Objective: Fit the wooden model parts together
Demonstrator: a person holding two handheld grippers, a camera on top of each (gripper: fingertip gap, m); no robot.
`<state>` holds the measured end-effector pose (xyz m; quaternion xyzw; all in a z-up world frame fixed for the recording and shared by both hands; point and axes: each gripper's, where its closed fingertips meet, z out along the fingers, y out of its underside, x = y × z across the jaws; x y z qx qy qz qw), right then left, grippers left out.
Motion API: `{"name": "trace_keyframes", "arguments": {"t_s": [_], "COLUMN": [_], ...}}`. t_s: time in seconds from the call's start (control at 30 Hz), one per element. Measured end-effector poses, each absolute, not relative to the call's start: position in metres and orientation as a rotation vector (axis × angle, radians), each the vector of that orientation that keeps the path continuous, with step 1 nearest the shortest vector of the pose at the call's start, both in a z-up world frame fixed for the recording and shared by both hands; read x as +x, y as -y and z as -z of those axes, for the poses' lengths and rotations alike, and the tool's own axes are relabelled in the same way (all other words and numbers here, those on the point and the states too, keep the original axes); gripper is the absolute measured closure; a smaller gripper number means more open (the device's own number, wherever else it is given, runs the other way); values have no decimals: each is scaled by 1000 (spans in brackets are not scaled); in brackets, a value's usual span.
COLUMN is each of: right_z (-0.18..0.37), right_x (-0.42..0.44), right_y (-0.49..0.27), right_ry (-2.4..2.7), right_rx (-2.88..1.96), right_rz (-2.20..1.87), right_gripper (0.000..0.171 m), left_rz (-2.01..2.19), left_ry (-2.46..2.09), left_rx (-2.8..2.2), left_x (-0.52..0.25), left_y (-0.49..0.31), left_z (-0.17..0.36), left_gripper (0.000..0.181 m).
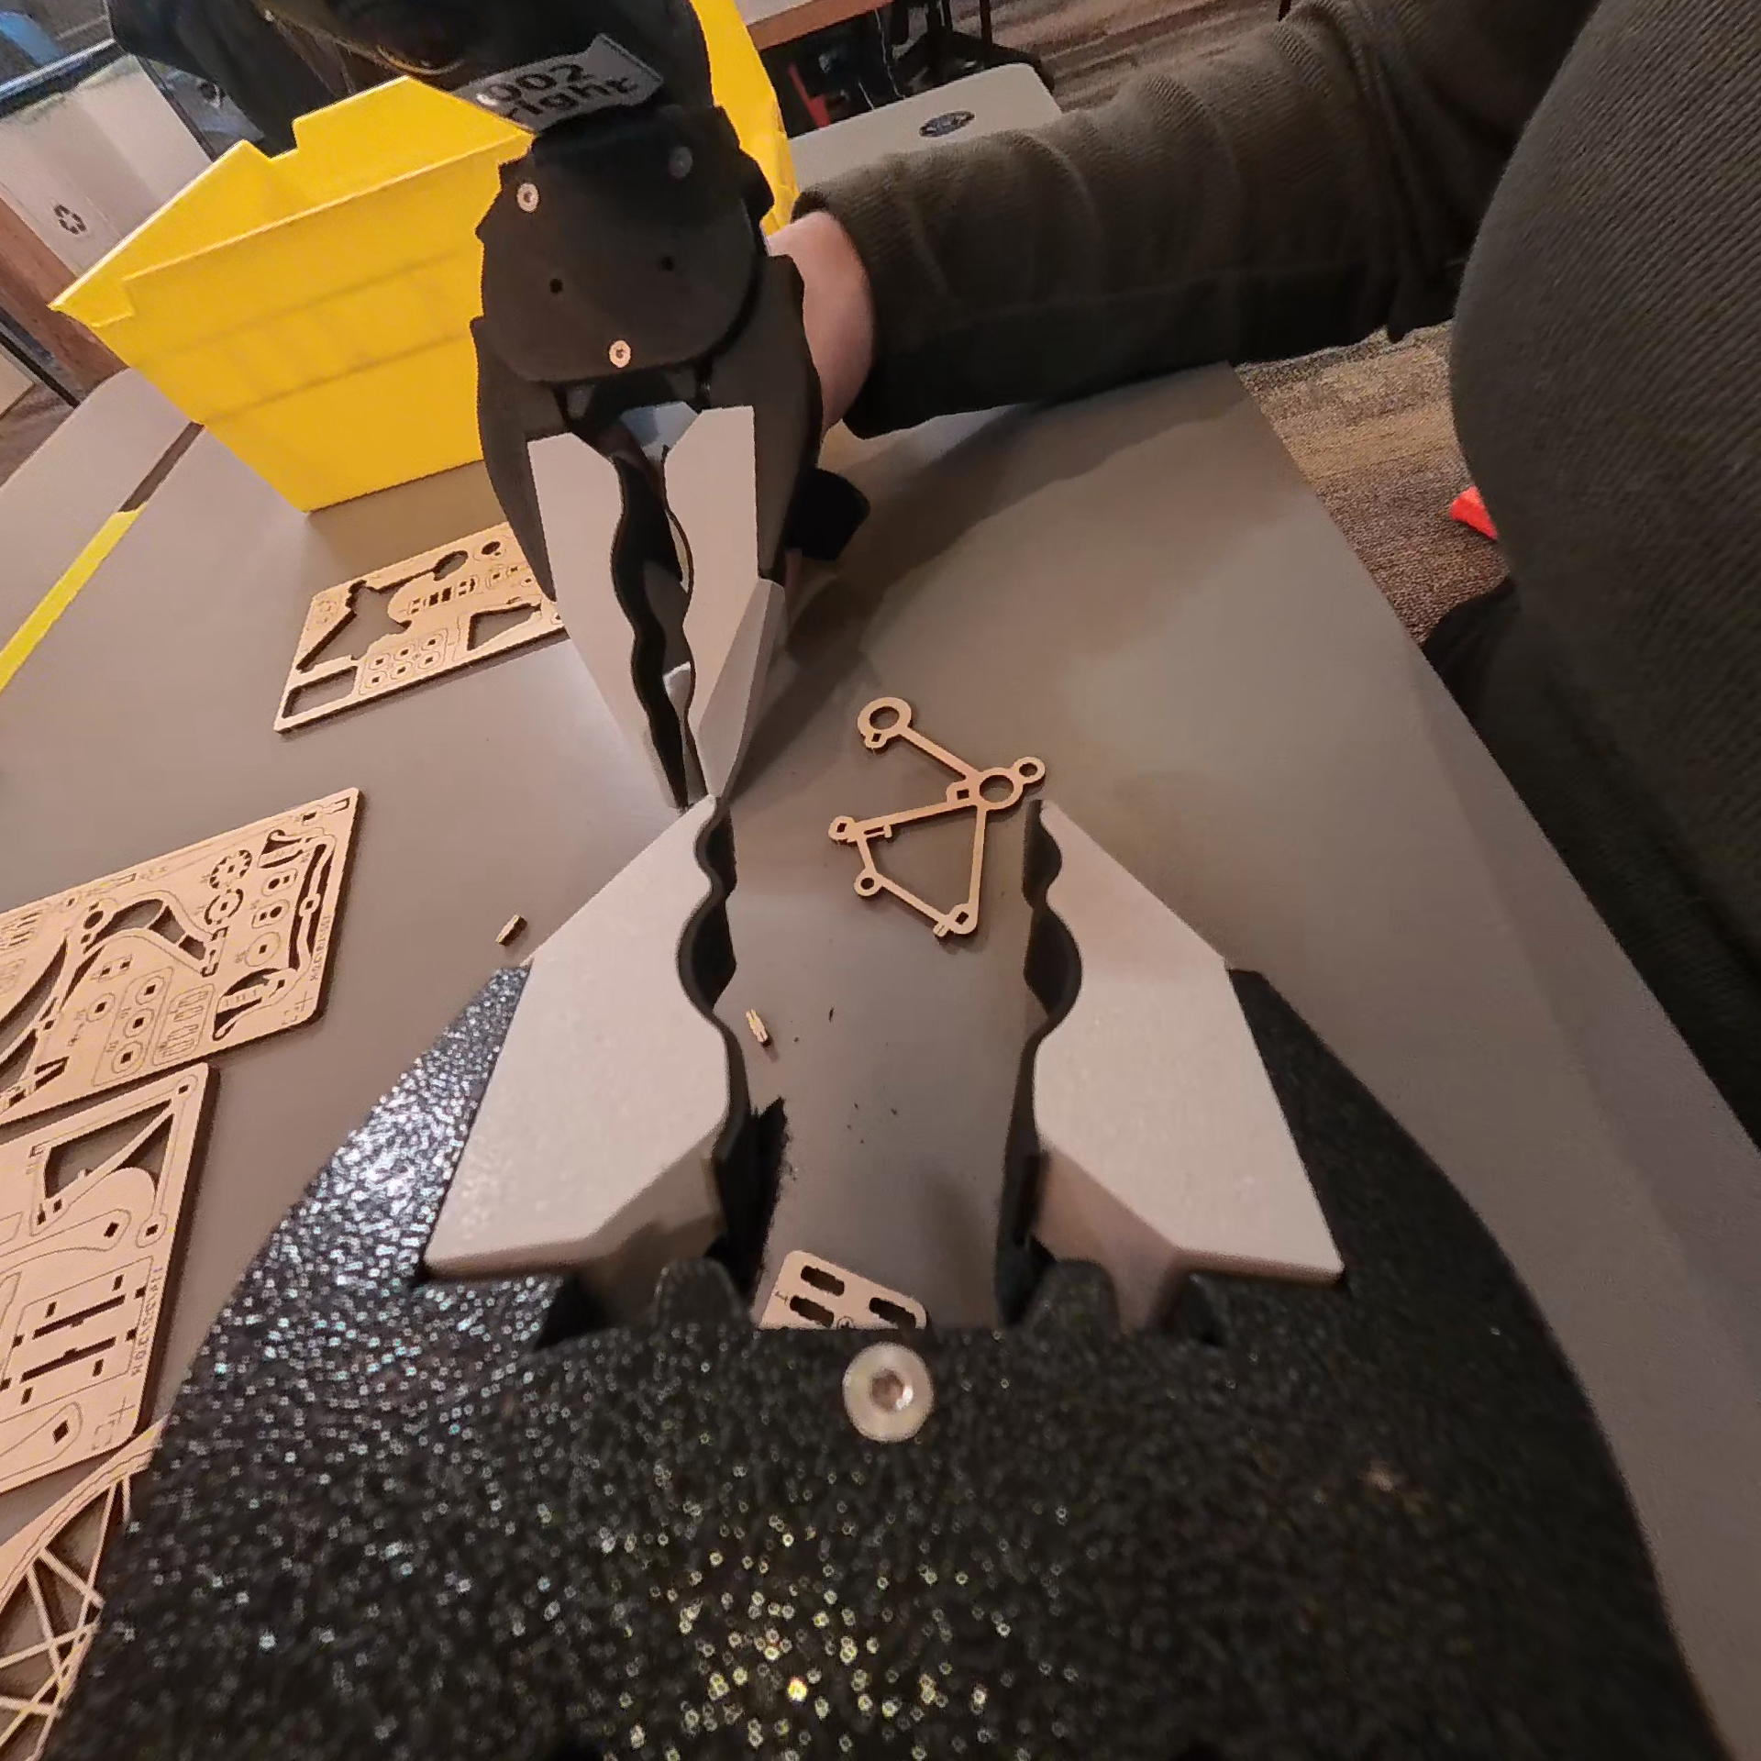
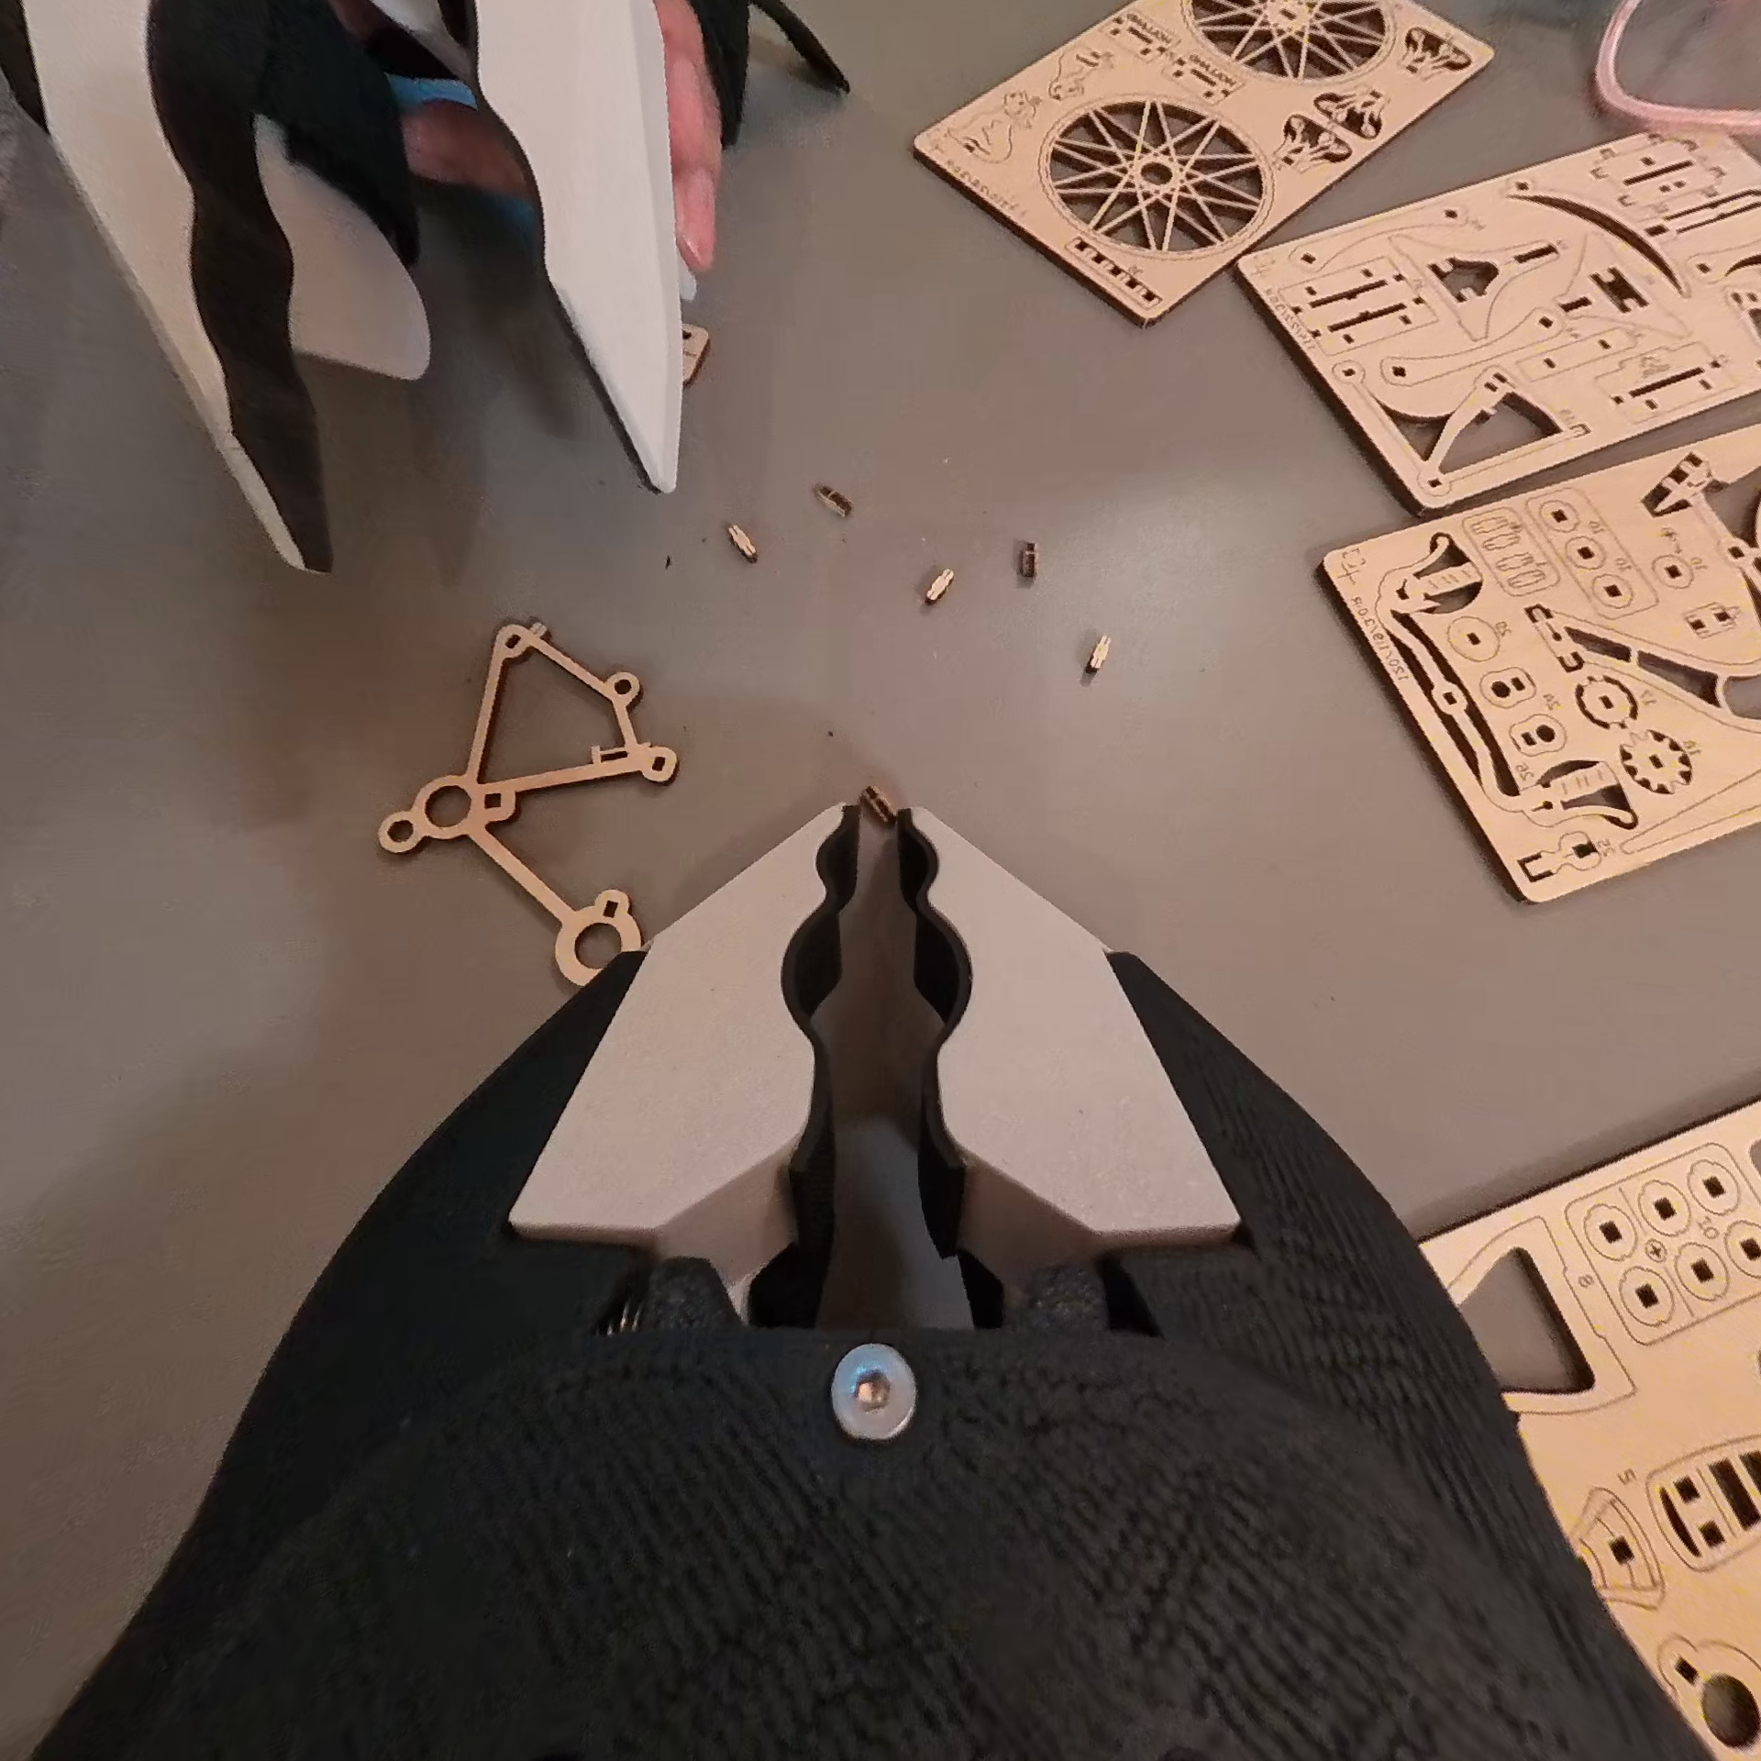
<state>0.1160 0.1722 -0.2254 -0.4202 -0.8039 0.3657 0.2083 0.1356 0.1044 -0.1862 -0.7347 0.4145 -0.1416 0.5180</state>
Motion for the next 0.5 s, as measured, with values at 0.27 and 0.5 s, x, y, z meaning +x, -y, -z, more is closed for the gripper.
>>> {"name": "trace_keyframes", "arguments": {"t_s": [0.27, 0.5], "right_z": [225, 225], "right_x": [118, 119], "right_y": [-169, -167], "right_ry": [2255, 2257], "right_rx": [-1139, -1145], "right_rz": [-1014, -1025], "right_gripper": [171, 166], "left_rz": [438, 475], "left_ry": [-1002, -996], "left_rx": [-1733, -1742], "left_x": [142, 143], "left_y": [-97, -95], "left_z": [180, 182], "left_gripper": [121, 119]}}
